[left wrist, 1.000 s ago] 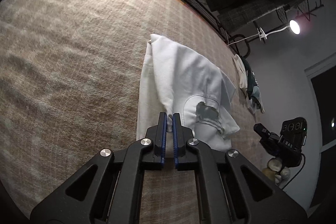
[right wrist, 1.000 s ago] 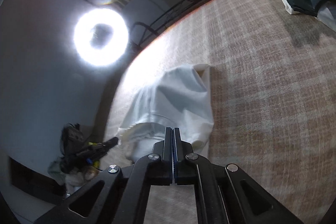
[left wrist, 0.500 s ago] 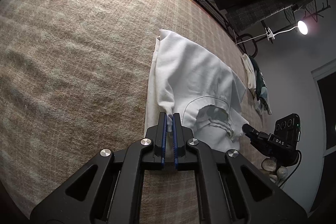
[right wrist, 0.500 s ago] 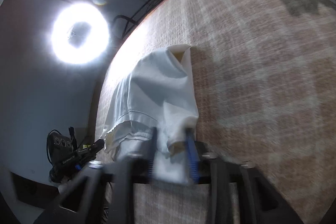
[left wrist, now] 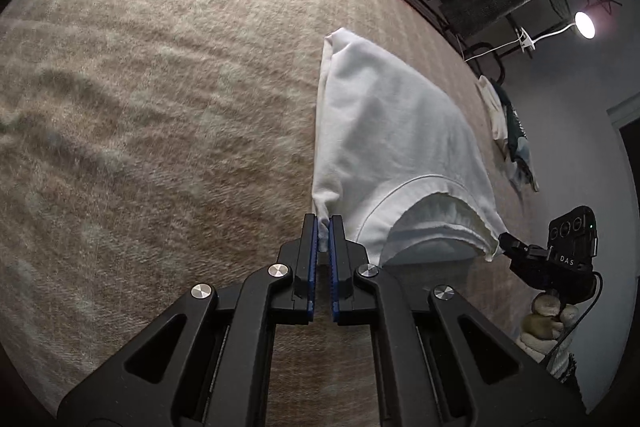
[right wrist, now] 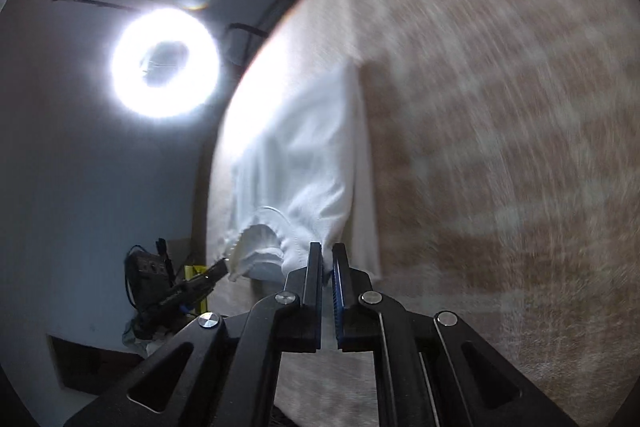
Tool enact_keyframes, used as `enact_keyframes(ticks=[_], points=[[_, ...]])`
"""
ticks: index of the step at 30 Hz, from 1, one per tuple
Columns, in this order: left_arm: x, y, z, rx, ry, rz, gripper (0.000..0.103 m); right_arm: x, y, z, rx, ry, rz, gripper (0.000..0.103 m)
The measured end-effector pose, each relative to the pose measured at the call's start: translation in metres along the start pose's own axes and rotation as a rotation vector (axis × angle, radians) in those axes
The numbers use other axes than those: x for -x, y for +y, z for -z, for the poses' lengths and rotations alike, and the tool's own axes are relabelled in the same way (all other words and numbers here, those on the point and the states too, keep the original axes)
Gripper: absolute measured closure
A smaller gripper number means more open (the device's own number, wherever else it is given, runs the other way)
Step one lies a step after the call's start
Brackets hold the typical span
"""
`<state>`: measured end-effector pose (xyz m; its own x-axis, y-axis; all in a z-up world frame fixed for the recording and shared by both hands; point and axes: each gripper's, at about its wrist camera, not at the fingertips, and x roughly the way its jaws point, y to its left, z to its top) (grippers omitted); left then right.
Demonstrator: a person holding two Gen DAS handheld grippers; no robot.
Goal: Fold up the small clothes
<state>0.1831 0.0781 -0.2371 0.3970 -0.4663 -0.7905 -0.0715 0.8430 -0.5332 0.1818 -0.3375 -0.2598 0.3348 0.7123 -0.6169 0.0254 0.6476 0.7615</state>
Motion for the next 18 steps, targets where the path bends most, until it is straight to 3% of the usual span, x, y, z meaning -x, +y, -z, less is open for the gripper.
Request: enact_keyframes(ticks=[4,6,8,12,18], points=[[0.003,-0.007,0.005,-0.057,-0.003,-0.033,0.1,-0.007,0.008,0.004,0.074,0.011,0.087,0.101],[0.009,-0.012,0.005,-0.07,-0.011,-0.056,0.099,-0.009,0.022,0.008,0.147,0.007,0.155,0.094],[0.019,-0.018,0.005,-0.092,-0.035,-0.061,0.099,-0.001,0.042,0.011,0.238,-0.026,0.234,0.073],[0.03,-0.036,-0.005,-0.147,-0.106,-0.074,0.099,0.01,0.085,0.011,0.391,-0.119,0.25,0.073],[-0.002,-0.07,-0.04,-0.168,-0.158,-0.08,0.099,-0.039,0.143,-0.016,0.557,-0.12,0.24,0.075]])
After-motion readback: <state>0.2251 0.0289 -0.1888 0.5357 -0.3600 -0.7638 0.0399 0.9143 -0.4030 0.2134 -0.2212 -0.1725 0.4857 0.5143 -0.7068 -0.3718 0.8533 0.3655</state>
